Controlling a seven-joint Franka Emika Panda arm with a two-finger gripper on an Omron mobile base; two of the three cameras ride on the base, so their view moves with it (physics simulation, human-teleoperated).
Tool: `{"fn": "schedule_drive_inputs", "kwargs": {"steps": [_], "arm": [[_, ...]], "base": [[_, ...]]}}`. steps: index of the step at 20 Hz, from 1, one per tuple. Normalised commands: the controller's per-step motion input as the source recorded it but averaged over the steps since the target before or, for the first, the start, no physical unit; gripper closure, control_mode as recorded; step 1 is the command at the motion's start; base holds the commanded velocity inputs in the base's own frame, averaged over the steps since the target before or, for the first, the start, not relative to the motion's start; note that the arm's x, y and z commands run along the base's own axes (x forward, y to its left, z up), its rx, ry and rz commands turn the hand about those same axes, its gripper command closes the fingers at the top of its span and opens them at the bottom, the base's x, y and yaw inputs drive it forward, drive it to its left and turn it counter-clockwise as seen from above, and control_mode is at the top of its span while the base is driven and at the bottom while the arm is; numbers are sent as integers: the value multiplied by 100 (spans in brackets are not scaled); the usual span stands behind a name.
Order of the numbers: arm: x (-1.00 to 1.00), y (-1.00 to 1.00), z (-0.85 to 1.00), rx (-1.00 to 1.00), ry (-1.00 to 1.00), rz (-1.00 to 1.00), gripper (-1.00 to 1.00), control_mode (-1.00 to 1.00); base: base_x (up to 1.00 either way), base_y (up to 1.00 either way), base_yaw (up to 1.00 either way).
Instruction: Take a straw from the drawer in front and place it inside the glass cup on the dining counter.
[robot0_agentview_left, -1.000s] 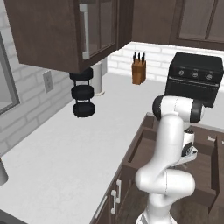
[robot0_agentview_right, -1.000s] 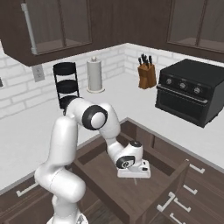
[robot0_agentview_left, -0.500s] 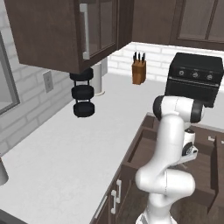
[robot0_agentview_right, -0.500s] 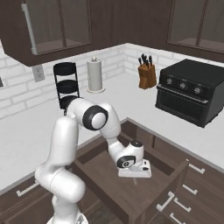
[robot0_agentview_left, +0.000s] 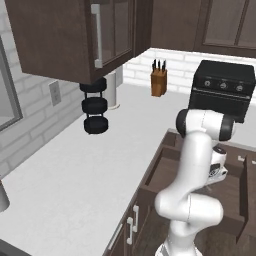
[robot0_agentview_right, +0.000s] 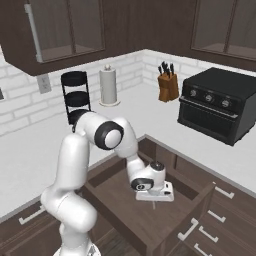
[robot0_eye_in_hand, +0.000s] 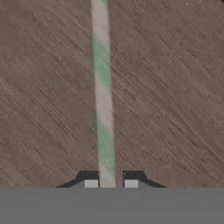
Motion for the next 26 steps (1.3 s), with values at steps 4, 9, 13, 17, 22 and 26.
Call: {"fn": "schedule_drive_inputs", "kwargs": {"steps": [4,9,13,17,22,26], "arm": [[-22,0,34,0,-15,0,100,-100],[-35,0,94,0,-17,0,100,-100],[-46,2,93,0,-12,5,100,-100],[-32,3,99,0,-11,4,100,-100],[-5,0,100,-1,-13,1,100,-100],[0,0,100,0,-10,0,100,-100]], "base": [[0,0,0],[0,0,0],[0,0,0],[0,0,0],[0,0,0],[0,0,0]]}}
